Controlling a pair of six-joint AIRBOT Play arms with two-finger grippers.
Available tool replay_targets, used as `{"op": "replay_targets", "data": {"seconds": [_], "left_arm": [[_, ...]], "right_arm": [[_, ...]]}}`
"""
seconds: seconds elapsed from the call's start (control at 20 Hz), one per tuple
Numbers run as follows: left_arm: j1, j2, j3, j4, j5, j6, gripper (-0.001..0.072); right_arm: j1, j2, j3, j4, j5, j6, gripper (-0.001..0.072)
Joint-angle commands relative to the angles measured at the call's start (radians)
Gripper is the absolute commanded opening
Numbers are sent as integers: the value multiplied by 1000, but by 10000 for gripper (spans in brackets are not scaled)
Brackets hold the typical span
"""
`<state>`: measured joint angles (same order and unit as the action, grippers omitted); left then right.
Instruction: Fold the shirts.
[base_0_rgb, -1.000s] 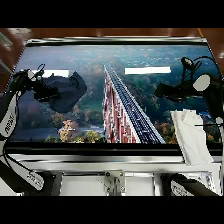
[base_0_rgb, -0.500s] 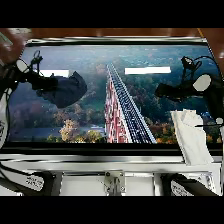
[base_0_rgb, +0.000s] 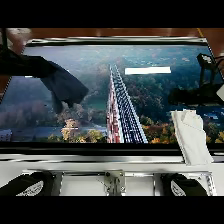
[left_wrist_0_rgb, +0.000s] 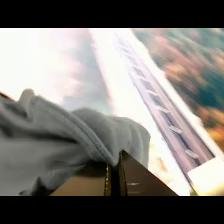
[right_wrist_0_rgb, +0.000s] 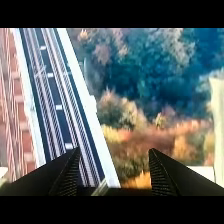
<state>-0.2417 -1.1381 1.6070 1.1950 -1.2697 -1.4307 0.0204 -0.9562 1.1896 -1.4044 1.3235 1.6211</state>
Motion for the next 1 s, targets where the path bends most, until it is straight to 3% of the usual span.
{"op": "replay_targets", "data": {"seconds": [0.0,0.2,0.25,0.3,0.35,0.5,0.55,0.8,0.85,0.95], "left_arm": [[-219,32,-118,-37,8,-49,34],[-478,-17,-412,-55,309,-167,36],[-526,-48,-464,-96,416,-190,117],[-554,-83,-479,-123,478,-187,362],[-560,-119,-465,-122,491,-197,539],[-438,-153,-382,-60,326,-194,587],[-356,-146,-358,-17,244,-195,586],[108,-96,-384,-10,-13,-160,595],[171,-85,-436,-28,-48,-121,659],[248,-60,-586,-63,-49,-92,703]], "right_arm": [[0,50,0,7,192,-2,534],[0,49,-2,-27,171,-1,534],[0,49,-2,-31,153,1,534],[0,49,-2,-37,130,8,534],[0,49,-2,-41,112,19,535],[0,45,-2,-47,77,23,538],[0,43,-4,-49,71,23,623],[-1,5,-60,-97,40,19,635],[-7,-9,-94,-90,40,16,635],[-7,-41,-180,-64,29,0,635]]}}
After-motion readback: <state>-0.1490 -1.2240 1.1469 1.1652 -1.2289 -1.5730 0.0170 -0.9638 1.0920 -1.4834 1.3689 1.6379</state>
